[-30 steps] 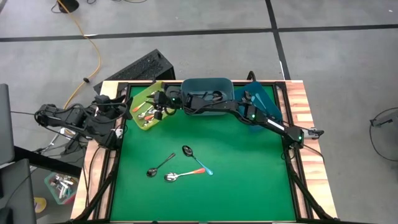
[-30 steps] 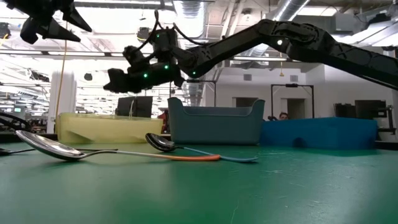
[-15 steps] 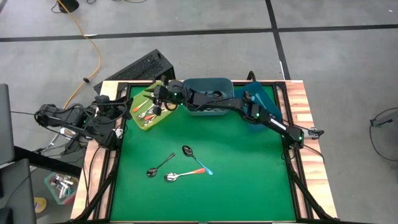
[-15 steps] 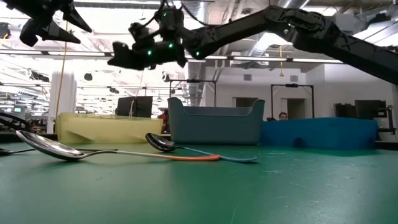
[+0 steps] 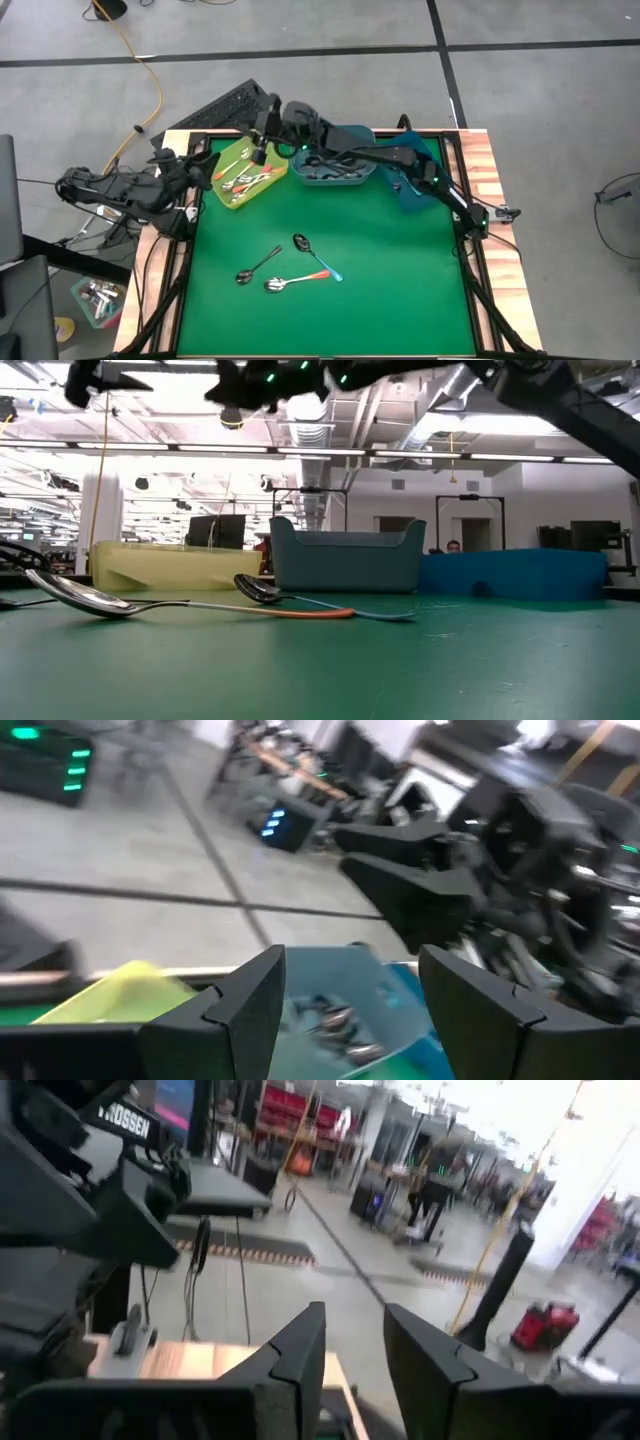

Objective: Sort silverware by color (type)
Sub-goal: Put the black spoon into the light blue bin

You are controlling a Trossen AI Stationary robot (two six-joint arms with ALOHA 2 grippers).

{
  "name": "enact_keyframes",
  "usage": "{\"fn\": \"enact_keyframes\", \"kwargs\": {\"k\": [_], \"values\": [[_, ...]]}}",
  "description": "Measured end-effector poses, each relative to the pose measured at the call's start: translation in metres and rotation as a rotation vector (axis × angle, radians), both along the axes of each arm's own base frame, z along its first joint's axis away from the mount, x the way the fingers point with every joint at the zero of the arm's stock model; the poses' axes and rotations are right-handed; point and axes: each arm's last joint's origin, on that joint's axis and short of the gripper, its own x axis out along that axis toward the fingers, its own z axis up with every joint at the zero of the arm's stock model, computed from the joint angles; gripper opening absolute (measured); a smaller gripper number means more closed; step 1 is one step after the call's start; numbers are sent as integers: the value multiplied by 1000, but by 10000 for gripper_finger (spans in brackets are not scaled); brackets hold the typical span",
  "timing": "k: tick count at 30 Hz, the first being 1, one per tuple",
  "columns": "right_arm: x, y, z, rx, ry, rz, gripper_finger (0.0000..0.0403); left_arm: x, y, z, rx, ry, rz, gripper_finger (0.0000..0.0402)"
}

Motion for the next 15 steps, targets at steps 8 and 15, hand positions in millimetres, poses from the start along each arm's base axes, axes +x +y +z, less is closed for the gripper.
{"fn": "enact_keyframes", "kwargs": {"k": [8, 15], "values": [[-45, -2, 68, -81, -40, -36, 127, 13, -6, 31, 119, -114, -165, 215], [-100, 3, 123, -107, 3, -65, 127, 42, -15, 29, 160, -72, -209, 215]]}}
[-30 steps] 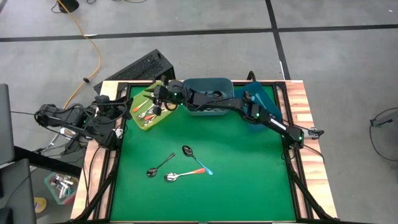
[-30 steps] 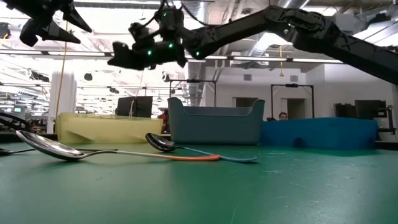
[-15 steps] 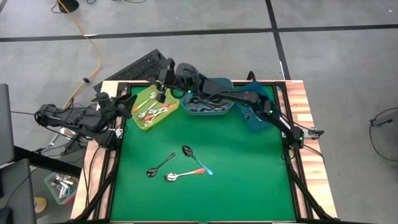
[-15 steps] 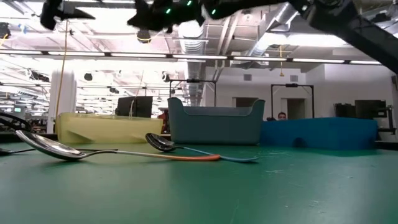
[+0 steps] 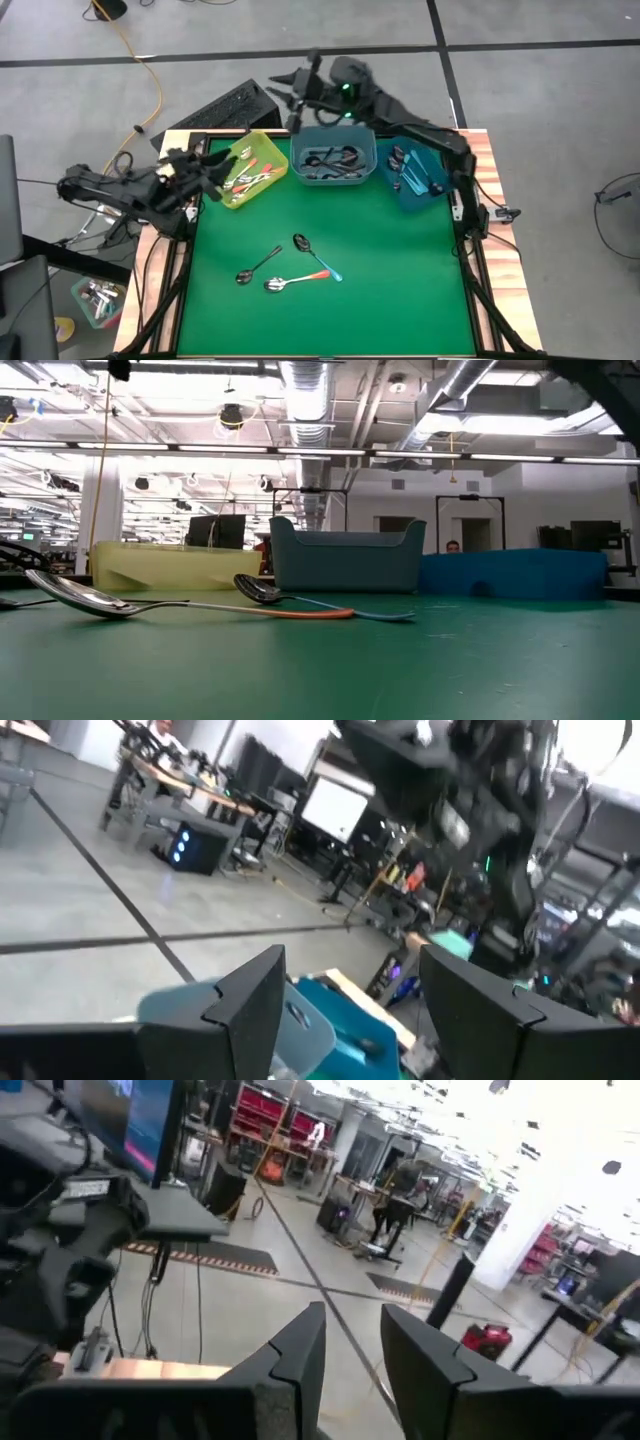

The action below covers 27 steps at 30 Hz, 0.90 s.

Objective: Sort silverware by color (type)
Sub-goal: Put the black spoon into the light blue bin

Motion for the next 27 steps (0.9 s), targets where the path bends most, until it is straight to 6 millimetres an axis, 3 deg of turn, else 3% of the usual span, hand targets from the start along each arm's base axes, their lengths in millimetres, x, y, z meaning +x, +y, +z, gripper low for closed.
{"fn": "enact_keyframes", "kwargs": {"k": [8, 16, 20, 27], "values": [[-72, 18, 47, -62, 119, -96, 127, 31, -6, -9, -46, 30, -76, 215], [-175, 47, 92, -105, 201, -244, 127, 40, 2, 6, -42, 11, -119, 215], [-228, 64, 102, -43, 220, -266, 127, 44, 8, 7, -24, 27, -121, 215], [-306, 91, 99, 152, 277, -277, 127, 57, 17, 0, -29, 70, -187, 215]]}}
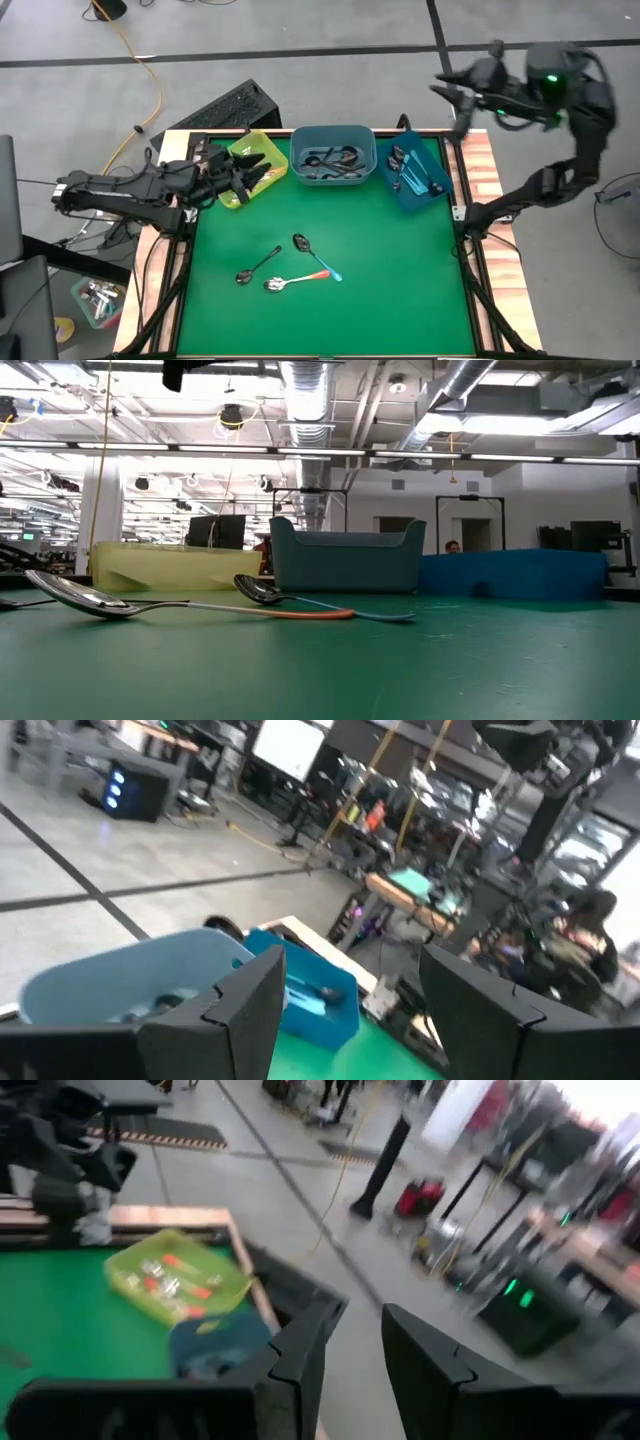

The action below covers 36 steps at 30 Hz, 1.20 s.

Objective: Sort silverware by color (type)
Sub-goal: Put the black spoon into the light blue bin

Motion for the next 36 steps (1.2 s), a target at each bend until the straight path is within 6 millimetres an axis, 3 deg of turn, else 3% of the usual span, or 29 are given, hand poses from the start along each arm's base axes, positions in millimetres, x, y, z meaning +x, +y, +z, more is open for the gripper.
{"fn": "enact_keyframes", "kwargs": {"k": [6, 14, 24, 31, 36], "values": [[-40, 15, -13, 186, 24, -47, 127, 20, 1, -14, 0, 92, -131, 215], [-53, 23, -32, 318, 81, -56, 127, 43, -6, -59, -62, 432, -304, 215], [-47, 22, -59, 341, 202, -60, 127, 66, -28, -102, -131, 666, -484, 215], [-37, 19, -90, 391, 307, -94, 127, 65, -41, -121, -179, 825, -528, 215], [-24, 16, -115, 430, 357, -122, 127, 62, -50, -124, -229, 852, -531, 215]]}}
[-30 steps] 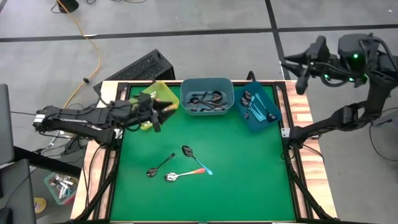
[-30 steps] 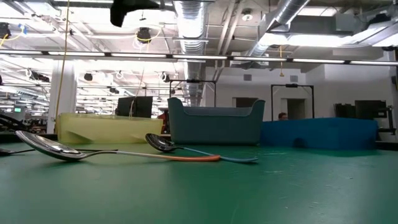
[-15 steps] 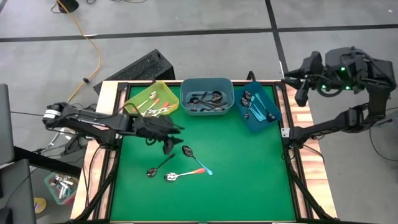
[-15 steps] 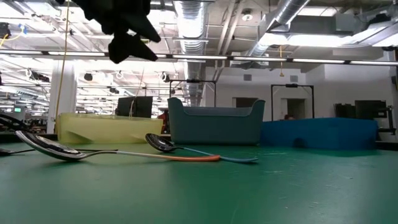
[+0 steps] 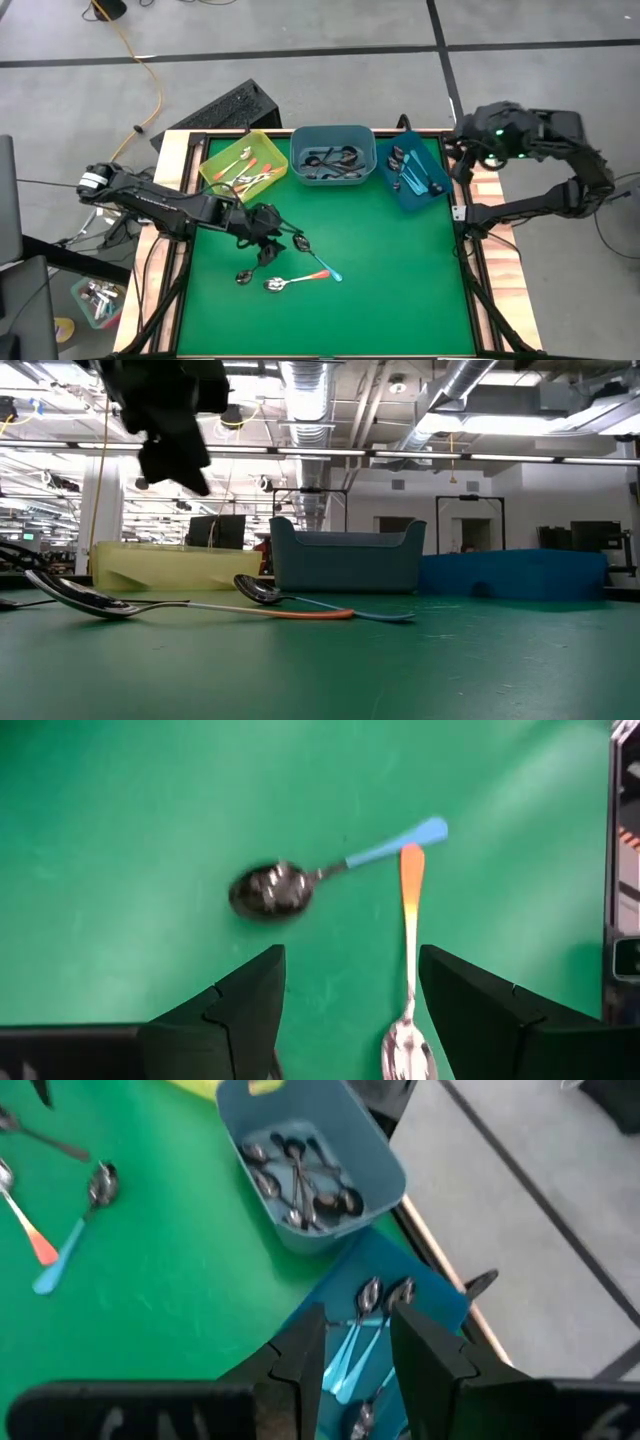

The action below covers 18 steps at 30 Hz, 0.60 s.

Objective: Sort silverware by color (type)
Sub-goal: Put the black spoon into the light blue bin

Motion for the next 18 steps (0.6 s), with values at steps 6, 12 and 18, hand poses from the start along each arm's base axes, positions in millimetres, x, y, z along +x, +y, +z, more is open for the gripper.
{"fn": "enact_keyframes", "kwargs": {"k": [6, 12, 18], "values": [[18, -5, -32, 29, 103, -1, 127, -10, -19, -5, -32, 81, -4, 215], [35, -10, -58, 31, 142, 11, 127, -20, -33, -8, 7, 123, 27, 215], [42, -11, -70, 35, 155, 12, 127, -24, -43, -21, 42, 226, 24, 215]]}}
